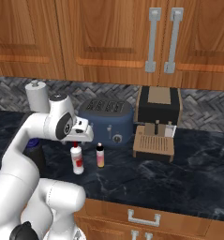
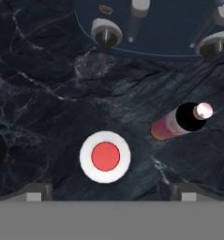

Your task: Move the drinks to the dining counter.

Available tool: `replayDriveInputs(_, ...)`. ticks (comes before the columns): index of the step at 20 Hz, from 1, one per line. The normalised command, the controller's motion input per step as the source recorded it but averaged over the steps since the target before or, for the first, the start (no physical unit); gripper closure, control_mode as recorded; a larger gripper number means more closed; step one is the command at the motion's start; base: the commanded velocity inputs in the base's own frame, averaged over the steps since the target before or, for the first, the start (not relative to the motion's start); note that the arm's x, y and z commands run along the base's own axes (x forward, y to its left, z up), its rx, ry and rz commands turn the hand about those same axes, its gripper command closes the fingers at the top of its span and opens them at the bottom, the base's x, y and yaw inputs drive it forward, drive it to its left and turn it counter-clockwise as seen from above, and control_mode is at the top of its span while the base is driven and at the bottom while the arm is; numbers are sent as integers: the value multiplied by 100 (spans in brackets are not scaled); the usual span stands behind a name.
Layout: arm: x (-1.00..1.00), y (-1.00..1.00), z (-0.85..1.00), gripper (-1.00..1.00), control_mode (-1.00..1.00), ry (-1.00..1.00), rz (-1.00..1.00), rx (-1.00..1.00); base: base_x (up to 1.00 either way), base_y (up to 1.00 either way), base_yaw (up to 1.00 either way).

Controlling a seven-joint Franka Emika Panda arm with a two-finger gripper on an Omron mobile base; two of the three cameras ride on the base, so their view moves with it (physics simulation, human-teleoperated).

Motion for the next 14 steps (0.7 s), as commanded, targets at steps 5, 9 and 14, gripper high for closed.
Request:
replayDriveInputs(5,0,0,-6,-100,-100,0,0,0,0,0,0)
replayDriveInputs(9,0,0,0,-100,-100,0,0,0,0,0,0)
replayDriveInputs(14,0,0,0,-100,-100,0,0,0,0,0,0)
